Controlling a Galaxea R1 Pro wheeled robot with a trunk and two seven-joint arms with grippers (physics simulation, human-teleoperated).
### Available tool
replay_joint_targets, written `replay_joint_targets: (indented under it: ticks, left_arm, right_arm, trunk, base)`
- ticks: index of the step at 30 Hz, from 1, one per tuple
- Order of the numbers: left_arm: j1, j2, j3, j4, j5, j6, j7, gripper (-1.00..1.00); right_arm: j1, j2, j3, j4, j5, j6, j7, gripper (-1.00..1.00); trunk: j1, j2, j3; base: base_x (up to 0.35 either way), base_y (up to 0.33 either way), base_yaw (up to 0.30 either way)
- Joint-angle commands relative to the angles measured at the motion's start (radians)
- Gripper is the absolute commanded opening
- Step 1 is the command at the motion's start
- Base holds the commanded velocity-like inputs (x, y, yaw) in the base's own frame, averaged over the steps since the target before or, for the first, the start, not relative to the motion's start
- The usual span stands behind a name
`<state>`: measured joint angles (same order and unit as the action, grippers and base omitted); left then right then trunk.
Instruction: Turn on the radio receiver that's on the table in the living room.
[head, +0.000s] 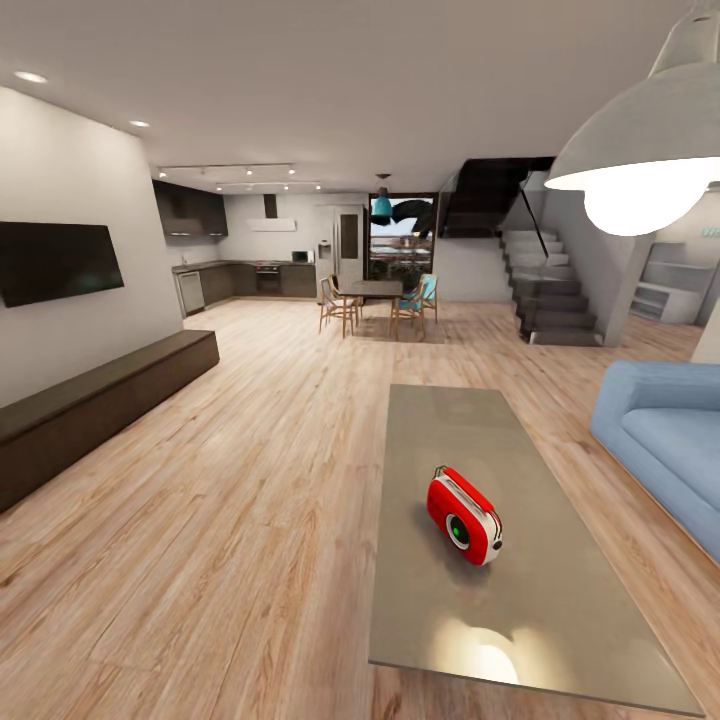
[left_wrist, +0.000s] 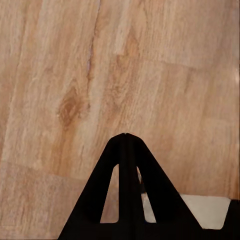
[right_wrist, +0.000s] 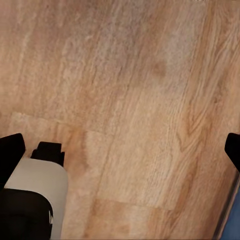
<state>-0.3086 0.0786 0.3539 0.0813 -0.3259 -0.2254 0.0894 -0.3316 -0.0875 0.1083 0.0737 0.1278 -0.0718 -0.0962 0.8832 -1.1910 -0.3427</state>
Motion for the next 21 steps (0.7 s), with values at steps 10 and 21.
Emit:
replay_joint_targets:
  ticks: [10, 21]
  left_arm:
    - [0.0, -0.096, 0.0, 0.0, 0.001, 0.001, -0.001, -1.0]
    - [0.001, -0.103, 0.0, 0.0, 0.002, 0.001, -0.001, -1.0]
  right_arm:
    - [0.0, 0.016, -0.001, 0.0, -0.001, 0.001, 0.001, 1.0]
    - [0.0, 0.017, -0.001, 0.0, -0.002, 0.0, 0.001, 1.0]
  trunk:
    - [0.0, 0.0, 0.0]
    - [0.0, 0.0, 0.0]
  base:
    - [0.0, 0.0, 0.0]
    - [0.0, 0.0, 0.0]
